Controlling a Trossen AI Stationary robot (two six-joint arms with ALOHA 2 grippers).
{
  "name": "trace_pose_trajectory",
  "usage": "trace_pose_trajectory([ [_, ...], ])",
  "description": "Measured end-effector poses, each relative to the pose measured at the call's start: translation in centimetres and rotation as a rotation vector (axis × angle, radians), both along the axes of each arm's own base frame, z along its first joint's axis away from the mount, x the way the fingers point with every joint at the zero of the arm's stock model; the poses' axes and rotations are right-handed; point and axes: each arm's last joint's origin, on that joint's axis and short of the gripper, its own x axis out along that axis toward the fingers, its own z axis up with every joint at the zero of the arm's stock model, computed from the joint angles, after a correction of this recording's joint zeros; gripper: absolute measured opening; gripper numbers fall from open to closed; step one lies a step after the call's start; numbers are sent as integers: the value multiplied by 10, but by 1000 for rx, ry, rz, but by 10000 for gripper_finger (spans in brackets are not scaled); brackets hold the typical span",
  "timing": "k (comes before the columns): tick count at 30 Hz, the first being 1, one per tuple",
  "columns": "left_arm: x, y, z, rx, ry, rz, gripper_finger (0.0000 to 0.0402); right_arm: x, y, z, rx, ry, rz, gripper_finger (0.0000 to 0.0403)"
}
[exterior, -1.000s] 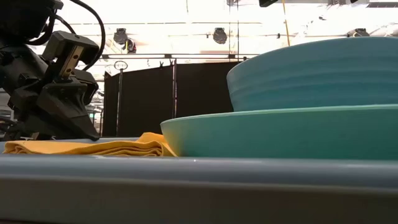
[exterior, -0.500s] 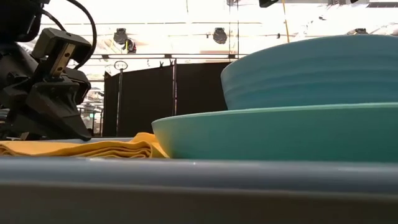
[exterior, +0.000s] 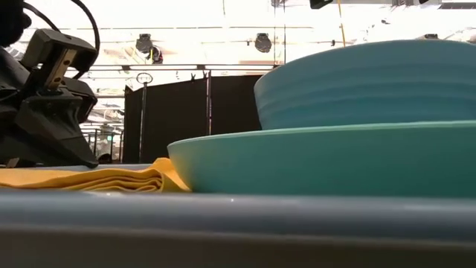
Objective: Set up tray
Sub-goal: Adjust the blue serving tray
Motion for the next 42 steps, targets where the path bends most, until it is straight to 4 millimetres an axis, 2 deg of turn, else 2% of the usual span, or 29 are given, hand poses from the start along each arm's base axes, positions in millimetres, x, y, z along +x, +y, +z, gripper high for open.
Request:
trace_pose_trajectory([
  [42, -35, -29, -4, -33, -8, 64, 14, 0, 0, 0, 0, 1, 0, 125],
])
